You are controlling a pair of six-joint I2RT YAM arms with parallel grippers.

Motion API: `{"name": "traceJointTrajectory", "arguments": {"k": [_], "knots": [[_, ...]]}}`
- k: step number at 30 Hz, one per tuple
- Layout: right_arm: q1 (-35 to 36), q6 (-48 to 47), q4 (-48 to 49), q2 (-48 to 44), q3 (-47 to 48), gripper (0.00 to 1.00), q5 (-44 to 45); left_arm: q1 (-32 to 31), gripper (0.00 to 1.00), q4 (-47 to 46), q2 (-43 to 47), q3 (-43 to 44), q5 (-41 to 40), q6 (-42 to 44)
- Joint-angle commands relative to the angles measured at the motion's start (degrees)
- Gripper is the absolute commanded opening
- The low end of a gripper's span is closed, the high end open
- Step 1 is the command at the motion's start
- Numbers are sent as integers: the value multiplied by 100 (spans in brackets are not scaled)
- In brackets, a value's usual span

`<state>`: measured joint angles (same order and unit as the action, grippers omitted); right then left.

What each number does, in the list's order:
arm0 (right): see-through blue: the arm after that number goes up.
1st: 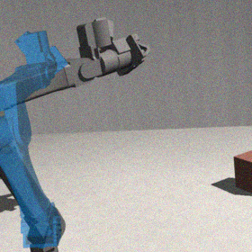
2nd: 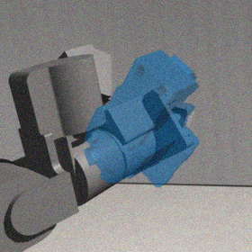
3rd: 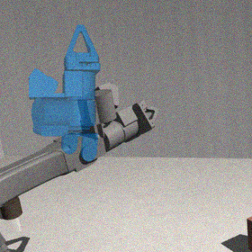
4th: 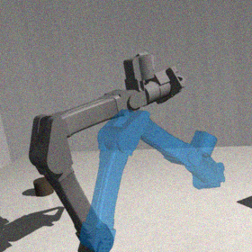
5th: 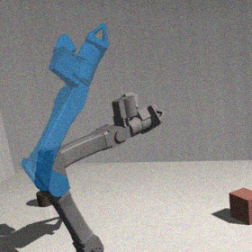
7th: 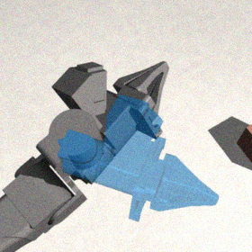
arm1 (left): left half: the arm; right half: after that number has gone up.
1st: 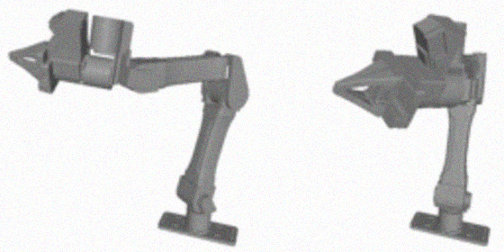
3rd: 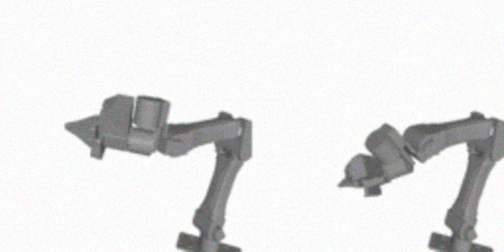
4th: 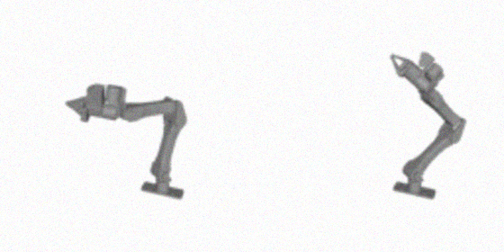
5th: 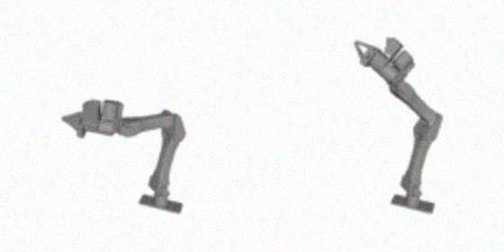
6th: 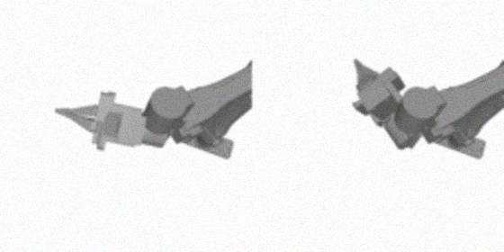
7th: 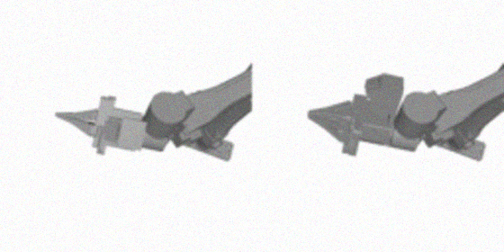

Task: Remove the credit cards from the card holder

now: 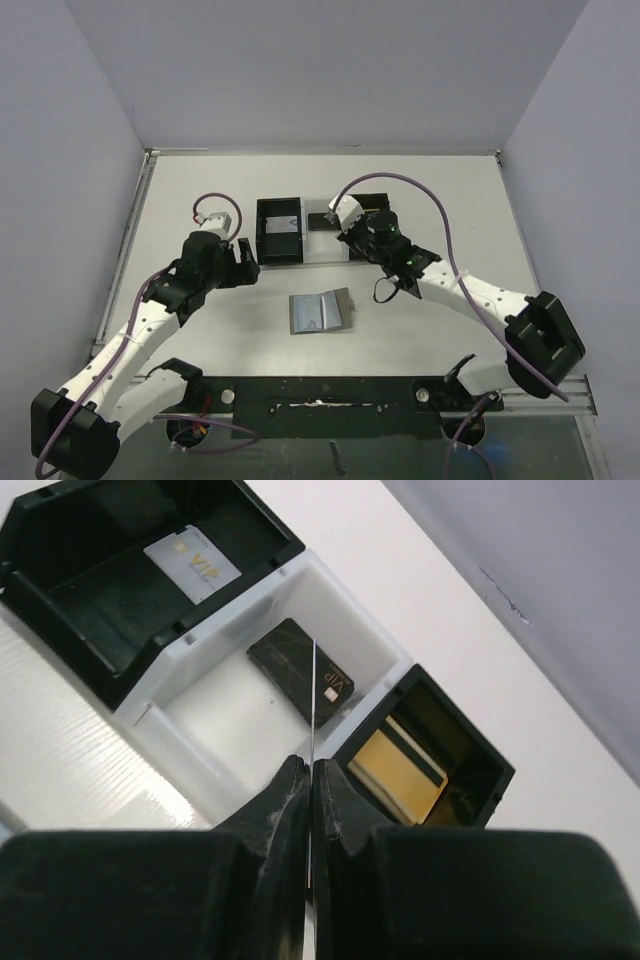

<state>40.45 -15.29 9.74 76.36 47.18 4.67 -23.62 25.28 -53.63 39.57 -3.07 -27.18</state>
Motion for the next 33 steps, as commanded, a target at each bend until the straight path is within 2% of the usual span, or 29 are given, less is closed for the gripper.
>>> {"name": "traceJointTrajectory", "arguments": {"k": [1, 4, 16, 22, 33], "knots": [[-180, -862, 146, 637, 670, 0, -466, 59, 77, -50, 196, 175, -291, 463], [-250, -1154, 128, 1077, 1070, 0, -562, 72, 77, -308, 197, 63, -144, 441], [-368, -2374, 45, 2724, 2263, 0, -697, 137, 77, -212, 188, 158, -513, 485], [-495, -2643, 47, 3110, 2597, 2, -841, 173, 77, -208, 213, 160, -532, 503], [-502, -3253, -284, 3704, 2937, 6, -549, 226, 77, -242, 105, 159, -337, 538]]}}
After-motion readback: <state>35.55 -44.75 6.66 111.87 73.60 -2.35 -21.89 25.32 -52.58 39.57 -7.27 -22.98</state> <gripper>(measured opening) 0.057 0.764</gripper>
